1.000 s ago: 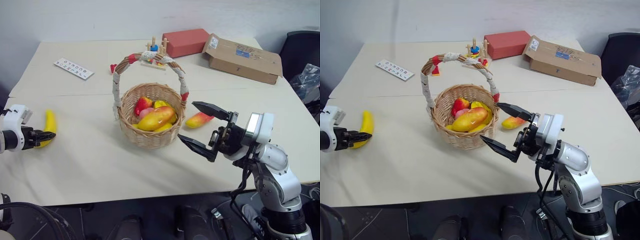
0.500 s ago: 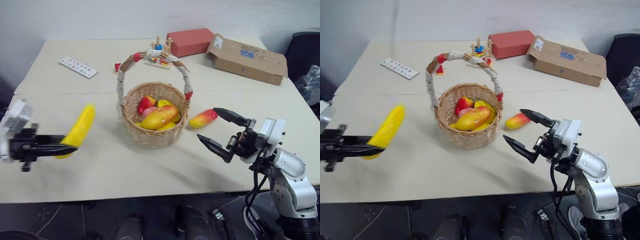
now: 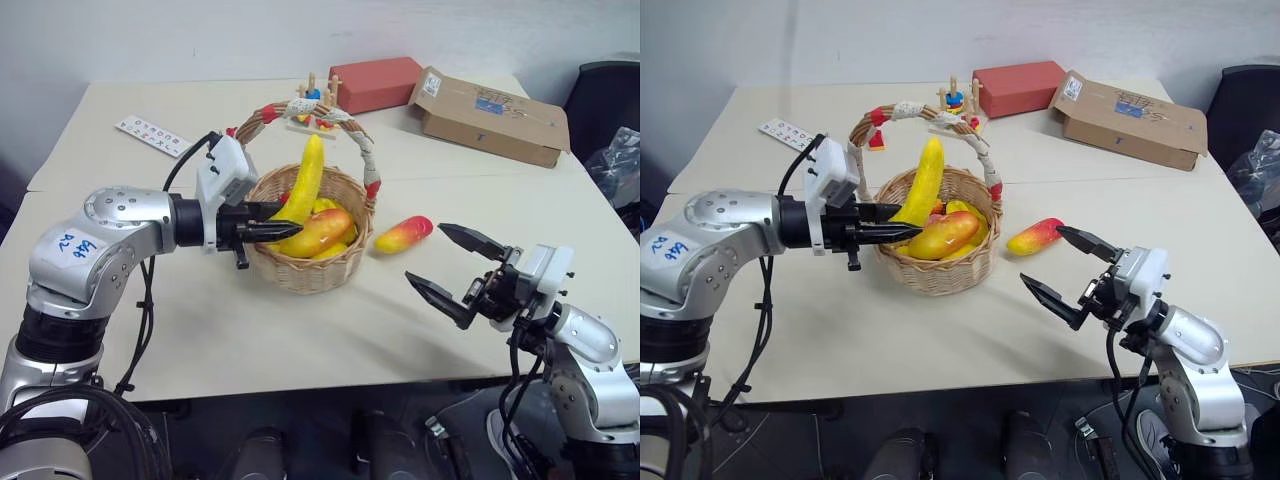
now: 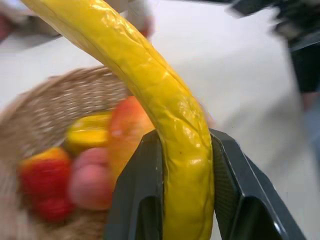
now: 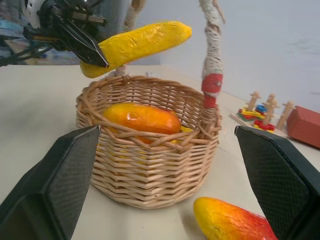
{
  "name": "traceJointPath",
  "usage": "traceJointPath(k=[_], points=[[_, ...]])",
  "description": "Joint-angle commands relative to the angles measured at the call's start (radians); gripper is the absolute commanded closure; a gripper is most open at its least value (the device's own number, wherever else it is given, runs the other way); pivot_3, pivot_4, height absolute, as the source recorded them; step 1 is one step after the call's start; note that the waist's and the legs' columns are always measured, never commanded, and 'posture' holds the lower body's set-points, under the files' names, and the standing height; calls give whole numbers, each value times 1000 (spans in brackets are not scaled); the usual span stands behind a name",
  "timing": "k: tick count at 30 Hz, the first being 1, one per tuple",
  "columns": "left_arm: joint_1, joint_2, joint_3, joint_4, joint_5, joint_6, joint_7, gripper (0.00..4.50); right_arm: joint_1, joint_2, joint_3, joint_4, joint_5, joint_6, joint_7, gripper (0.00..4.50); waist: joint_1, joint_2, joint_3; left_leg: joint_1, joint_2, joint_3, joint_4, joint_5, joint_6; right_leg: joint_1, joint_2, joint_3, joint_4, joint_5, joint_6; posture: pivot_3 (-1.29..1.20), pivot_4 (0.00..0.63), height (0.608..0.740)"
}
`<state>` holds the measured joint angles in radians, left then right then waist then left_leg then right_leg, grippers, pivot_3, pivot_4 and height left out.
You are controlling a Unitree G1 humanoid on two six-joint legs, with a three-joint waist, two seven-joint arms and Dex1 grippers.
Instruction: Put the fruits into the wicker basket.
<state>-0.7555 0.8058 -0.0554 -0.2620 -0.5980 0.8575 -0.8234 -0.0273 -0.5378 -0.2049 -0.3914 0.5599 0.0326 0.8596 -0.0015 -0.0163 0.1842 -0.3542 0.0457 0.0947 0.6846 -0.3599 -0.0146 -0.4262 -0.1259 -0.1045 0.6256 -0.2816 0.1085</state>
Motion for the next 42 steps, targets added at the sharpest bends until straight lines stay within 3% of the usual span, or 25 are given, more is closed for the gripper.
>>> traceJointPath(k=[1, 6, 12, 15, 19, 25, 30, 35, 38, 42], points=[[-33, 21, 17, 26, 21, -42, -55, 2340, 38, -18, -40, -58, 17, 8, -12, 0, 3, 0, 0, 0, 0, 0, 0, 0, 0, 0, 0, 0, 0, 0, 0, 0, 150, 740], [23, 91, 45, 41, 4, -115, -222, 722, 119, -40, -126, -22, 30, 0, -3, 0, 4, 0, 0, -1, 0, 0, 1, 0, 0, 0, 0, 0, -1, 0, 0, 0, 150, 740], [243, 104, 276, 59, -39, -408, -425, 722, 275, -87, -296, 180, -45, -152, 101, 0, 2, 0, 0, 0, 0, 1, 1, 0, 1, 0, 0, 0, -1, 0, 0, 0, 150, 740], [382, 121, 370, 78, -6, -529, -479, 175, 340, -98, -353, 305, -75, -232, 134, 0, 1, 0, 0, 0, 0, 2, 0, -1, 1, 0, 0, 0, -3, 0, -1, 0, 150, 740], [568, 143, 493, 102, 4, -572, -500, 24, 370, -110, -382, 400, -107, -290, 140, 0, -4, 0, 0, 2, 1, 3, 0, -1, 1, 1, -1, 1, -4, 0, -1, 0, 150, 740], [819, 86, 665, 63, -35, -592, -477, 24, 344, -140, -354, 421, -147, -315, 145, 0, -6, 1, 0, 3, 2, 2, 0, -1, 1, 1, -2, 1, -3, -1, -2, 0, 150, 740], [845, 70, 681, -62, -124, -503, -404, 24, 142, -231, -229, 411, -162, -267, 203, 0, -3, 1, 0, 3, 1, 0, 1, -1, 2, 1, -5, 1, -3, 1, -2, 0, 150, 740], [789, 114, 631, -216, -245, -358, -313, 24, -266, -376, 35, 495, -256, -102, 341, 0, -4, 3, 1, 4, 1, -2, 1, -1, 2, 0, -4, 2, -1, 1, -2, 0, 150, 740], [695, 133, 593, -256, -306, -291, -232, 24, -549, -358, 197, 662, -357, -90, 431, 0, -6, 3, 1, 2, 2, 1, 1, 0, 1, -2, -3, 1, -2, 0, -3, 0, 150, 740], [559, 153, 530, -278, -394, -187, -125, 24, -828, -274, 361, 982, -517, -206, 482, 0, -4, 3, 1, 1, 1, 3, 1, 0, 0, -1, -3, 0, -1, 0, -4, 0, 150, 740]])
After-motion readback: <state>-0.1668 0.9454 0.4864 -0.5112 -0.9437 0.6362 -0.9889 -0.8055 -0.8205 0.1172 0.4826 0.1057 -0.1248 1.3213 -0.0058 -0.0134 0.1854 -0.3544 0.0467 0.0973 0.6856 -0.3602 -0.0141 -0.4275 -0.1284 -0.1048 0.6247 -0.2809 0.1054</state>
